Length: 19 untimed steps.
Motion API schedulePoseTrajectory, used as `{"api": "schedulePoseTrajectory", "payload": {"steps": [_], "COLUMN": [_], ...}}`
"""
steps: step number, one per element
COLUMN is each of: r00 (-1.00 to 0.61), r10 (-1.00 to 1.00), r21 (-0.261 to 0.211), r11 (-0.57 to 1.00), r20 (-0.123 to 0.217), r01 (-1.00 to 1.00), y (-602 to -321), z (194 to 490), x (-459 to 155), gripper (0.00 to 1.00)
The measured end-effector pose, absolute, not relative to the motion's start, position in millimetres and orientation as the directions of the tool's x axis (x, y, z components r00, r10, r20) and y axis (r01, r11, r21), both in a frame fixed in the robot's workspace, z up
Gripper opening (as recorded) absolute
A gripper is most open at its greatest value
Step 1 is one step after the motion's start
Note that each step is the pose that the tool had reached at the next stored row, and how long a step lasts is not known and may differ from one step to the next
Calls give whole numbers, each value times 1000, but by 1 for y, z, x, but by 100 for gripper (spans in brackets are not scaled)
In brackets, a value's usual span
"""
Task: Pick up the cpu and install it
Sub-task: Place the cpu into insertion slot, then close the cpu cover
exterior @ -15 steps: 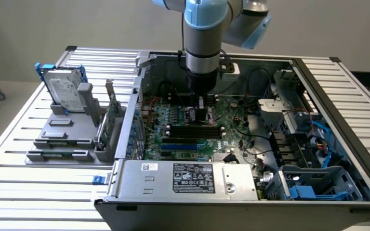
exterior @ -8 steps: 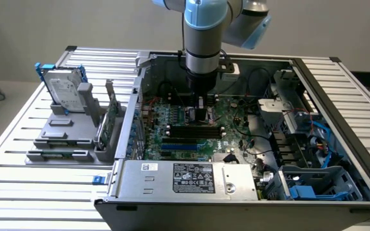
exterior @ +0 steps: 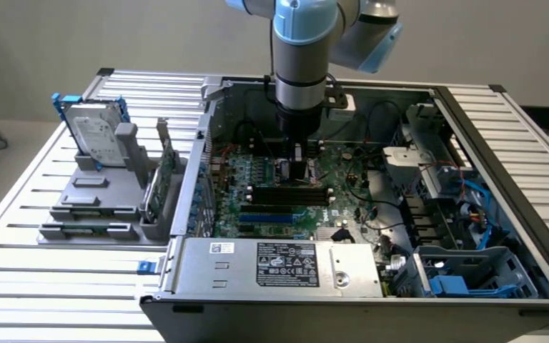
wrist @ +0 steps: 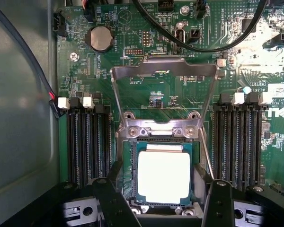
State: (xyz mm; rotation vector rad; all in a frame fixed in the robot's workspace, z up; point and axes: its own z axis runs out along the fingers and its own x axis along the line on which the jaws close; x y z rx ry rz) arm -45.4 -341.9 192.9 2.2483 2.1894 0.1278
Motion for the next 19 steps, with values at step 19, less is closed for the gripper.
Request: {"api": "schedulePoseTrajectory", "payload": {"steps": [19], "r00": [21], "r10": [998], "r21": [59], "r11": [-25], "r20": [64], "r01": [998], "y": [-342], "z": [193], "x": [-45], "gripper": [68]}}
